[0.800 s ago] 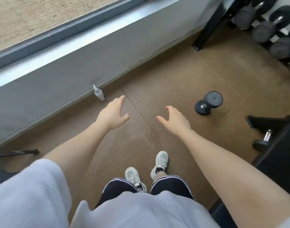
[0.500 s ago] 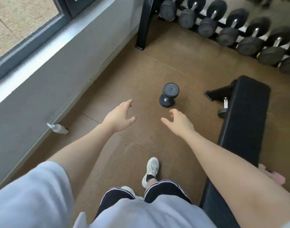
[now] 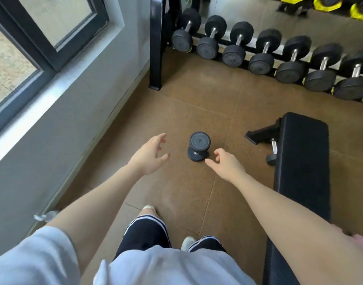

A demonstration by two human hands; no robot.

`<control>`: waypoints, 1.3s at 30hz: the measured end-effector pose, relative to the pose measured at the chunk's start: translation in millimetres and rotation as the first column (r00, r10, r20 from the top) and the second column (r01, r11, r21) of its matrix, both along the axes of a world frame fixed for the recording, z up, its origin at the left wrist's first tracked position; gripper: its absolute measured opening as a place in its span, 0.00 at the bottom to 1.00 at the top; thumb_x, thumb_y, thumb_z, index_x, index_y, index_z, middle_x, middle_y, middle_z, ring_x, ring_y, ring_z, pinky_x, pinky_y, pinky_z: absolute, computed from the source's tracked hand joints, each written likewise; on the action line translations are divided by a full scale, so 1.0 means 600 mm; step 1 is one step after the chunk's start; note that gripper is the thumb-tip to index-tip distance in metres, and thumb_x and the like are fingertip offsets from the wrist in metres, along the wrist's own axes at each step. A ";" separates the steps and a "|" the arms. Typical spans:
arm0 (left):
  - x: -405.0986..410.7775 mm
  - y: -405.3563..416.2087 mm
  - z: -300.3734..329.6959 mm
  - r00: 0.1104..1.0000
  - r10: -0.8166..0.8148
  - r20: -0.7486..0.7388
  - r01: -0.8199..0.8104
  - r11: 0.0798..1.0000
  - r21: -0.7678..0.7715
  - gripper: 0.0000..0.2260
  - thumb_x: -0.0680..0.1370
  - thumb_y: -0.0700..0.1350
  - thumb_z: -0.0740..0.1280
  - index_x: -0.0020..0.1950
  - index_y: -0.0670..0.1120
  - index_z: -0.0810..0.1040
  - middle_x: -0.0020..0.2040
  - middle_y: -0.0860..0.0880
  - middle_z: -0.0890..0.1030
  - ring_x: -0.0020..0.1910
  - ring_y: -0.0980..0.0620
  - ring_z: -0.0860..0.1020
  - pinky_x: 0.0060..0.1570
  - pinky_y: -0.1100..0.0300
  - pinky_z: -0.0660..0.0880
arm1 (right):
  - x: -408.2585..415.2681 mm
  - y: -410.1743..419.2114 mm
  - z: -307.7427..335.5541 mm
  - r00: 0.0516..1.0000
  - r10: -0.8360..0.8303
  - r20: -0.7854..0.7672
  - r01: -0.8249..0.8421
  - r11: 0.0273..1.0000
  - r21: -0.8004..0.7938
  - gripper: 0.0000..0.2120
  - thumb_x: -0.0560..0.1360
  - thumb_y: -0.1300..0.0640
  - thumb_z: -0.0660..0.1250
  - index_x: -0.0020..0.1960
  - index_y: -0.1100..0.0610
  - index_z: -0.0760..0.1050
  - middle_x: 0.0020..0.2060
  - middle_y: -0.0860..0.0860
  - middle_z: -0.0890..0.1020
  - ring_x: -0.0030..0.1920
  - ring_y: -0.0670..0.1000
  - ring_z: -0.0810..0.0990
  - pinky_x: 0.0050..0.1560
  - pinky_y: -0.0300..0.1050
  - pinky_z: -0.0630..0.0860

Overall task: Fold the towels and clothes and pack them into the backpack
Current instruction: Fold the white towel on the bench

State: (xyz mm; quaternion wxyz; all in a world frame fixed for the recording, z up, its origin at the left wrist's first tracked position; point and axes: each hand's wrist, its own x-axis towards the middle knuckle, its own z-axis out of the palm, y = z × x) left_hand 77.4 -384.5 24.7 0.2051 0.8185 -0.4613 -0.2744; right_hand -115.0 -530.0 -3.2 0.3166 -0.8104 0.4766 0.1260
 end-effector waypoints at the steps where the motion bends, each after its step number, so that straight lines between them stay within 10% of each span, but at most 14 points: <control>1: 0.030 -0.016 0.001 0.999 -0.013 0.032 0.013 1.000 -0.007 0.27 0.77 0.47 0.63 0.74 0.46 0.57 0.67 0.48 0.69 0.60 0.50 0.72 0.59 0.55 0.72 | 0.027 -0.017 -0.008 1.000 0.001 0.013 -0.001 1.000 0.011 0.27 0.76 0.40 0.59 0.70 0.55 0.63 0.64 0.52 0.73 0.60 0.55 0.75 0.56 0.52 0.75; 18: 0.527 -0.549 -0.007 0.911 -0.412 -0.033 0.413 0.909 0.060 0.30 0.77 0.48 0.65 0.75 0.47 0.55 0.69 0.48 0.69 0.61 0.51 0.73 0.57 0.59 0.72 | 0.409 -0.399 -0.009 0.932 -0.363 -0.017 0.361 0.922 0.139 0.25 0.77 0.42 0.60 0.68 0.55 0.65 0.62 0.53 0.75 0.59 0.55 0.75 0.57 0.50 0.73; 39: 0.276 -1.362 0.018 0.454 -0.891 -0.025 0.890 0.455 -0.029 0.28 0.78 0.47 0.62 0.75 0.48 0.55 0.68 0.51 0.68 0.61 0.52 0.71 0.58 0.60 0.68 | 0.190 -0.929 0.016 0.474 -0.880 -0.012 0.879 0.472 0.072 0.23 0.80 0.49 0.59 0.70 0.61 0.63 0.56 0.56 0.79 0.55 0.55 0.77 0.52 0.46 0.73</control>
